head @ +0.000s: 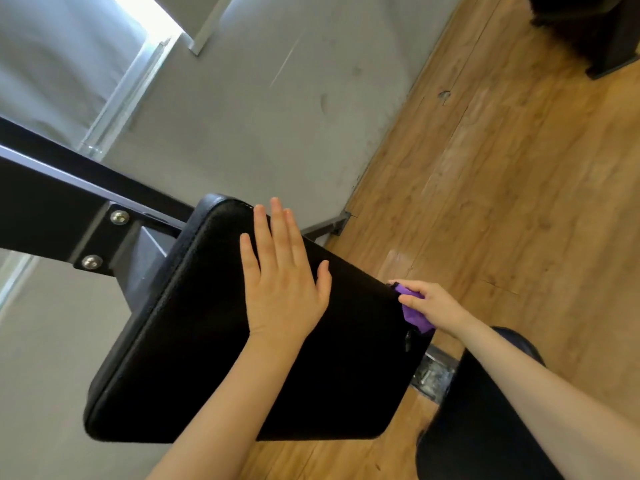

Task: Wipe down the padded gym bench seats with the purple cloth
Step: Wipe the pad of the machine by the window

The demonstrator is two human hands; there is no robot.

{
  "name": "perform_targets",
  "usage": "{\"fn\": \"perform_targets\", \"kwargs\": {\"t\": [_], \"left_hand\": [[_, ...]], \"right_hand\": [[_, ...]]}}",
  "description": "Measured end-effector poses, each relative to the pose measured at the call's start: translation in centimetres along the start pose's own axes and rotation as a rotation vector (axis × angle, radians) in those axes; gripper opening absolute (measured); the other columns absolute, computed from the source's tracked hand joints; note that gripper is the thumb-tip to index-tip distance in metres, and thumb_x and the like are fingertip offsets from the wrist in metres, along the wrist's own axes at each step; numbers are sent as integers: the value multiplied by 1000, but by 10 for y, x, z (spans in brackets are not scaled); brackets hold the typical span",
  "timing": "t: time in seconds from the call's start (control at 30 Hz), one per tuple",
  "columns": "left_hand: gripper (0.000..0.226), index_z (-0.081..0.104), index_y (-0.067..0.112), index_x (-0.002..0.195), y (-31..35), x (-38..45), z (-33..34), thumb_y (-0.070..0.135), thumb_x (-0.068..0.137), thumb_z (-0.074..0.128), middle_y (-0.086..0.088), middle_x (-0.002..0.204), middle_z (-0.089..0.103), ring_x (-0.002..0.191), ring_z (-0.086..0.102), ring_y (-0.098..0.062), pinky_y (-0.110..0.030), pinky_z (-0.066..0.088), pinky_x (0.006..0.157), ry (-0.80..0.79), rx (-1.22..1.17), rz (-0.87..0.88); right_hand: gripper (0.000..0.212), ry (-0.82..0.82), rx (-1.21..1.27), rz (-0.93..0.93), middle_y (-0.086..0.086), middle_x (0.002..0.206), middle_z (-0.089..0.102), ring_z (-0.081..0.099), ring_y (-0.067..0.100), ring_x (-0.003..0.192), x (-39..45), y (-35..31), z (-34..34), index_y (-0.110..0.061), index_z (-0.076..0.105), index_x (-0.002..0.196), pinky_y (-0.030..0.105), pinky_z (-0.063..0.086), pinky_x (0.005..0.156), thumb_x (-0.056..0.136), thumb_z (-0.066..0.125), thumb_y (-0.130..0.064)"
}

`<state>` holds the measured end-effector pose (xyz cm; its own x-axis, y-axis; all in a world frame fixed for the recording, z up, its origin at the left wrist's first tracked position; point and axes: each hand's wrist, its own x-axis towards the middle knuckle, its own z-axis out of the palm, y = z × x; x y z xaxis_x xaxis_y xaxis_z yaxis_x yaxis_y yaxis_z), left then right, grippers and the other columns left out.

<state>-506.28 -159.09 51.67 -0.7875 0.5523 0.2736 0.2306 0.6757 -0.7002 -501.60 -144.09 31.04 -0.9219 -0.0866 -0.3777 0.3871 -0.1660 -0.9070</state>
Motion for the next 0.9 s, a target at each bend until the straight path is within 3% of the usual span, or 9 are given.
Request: {"fn": "perform_targets", "kwargs": {"t": [0.17, 0.3, 0.37, 0.5, 0.6, 0.77, 0.9], "left_hand": [[80, 9, -5, 148, 1, 0, 1, 48, 90, 22, -23, 156, 7, 143, 2, -39, -50, 2, 115, 5, 28, 6], [83, 11, -4, 148, 1, 0, 1, 50, 89, 31, -22, 155, 10, 143, 4, -39, -50, 5, 114, 6, 30, 12], [83, 12, -4, 148, 1, 0, 1, 51, 89, 33, -22, 155, 11, 143, 4, -38, -50, 5, 115, 8, 31, 16], [79, 15, -2, 149, 2, -1, 1, 50, 91, 31, -22, 156, 12, 143, 3, -39, -50, 1, 115, 15, 47, 19], [78, 14, -3, 149, 6, -2, 4, 47, 92, 30, -22, 156, 13, 143, 3, -38, -49, -3, 115, 15, 31, 38], [78, 17, -6, 145, 43, -21, 20, 43, 90, 43, -21, 156, 13, 144, 8, -34, -46, -6, 116, -37, -109, 216], [82, 25, -6, 142, 78, -47, 35, 41, 85, 59, -20, 152, 14, 142, 15, -32, -42, 1, 115, -101, -219, 308]], "right_hand": [[42, -21, 1, -177, -23, 122, 53, 45, -12, 115, 2, -37, 22, -28, 53, 128, 2, 36, 89, 92, 52, -7], [45, 32, 15, -226, -24, 122, 52, 44, -15, 114, 1, -20, 26, -28, 51, 126, 1, 32, 92, 90, 54, -1], [44, 53, 29, -174, -18, 122, 54, 47, -12, 112, -1, -2, 21, -24, 51, 127, 3, 33, 92, 90, 53, 0], [37, 142, 54, 23, 7, 124, 59, 54, 15, 111, -1, 40, 3, -4, 52, 130, 23, 38, 91, 93, 52, -5], [31, 179, 77, 103, 7, 114, 62, 56, 22, 109, 5, 50, -2, 0, 55, 126, 25, 40, 87, 95, 48, -6], [25, 152, 70, -38, 5, 108, 64, 56, 15, 103, 13, 6, 12, -13, 63, 109, 22, 40, 90, 96, 44, -3], [30, 112, 45, -153, 3, 117, 65, 57, 12, 111, 11, -3, 22, -15, 61, 120, 25, 40, 98, 96, 45, -6]]}}
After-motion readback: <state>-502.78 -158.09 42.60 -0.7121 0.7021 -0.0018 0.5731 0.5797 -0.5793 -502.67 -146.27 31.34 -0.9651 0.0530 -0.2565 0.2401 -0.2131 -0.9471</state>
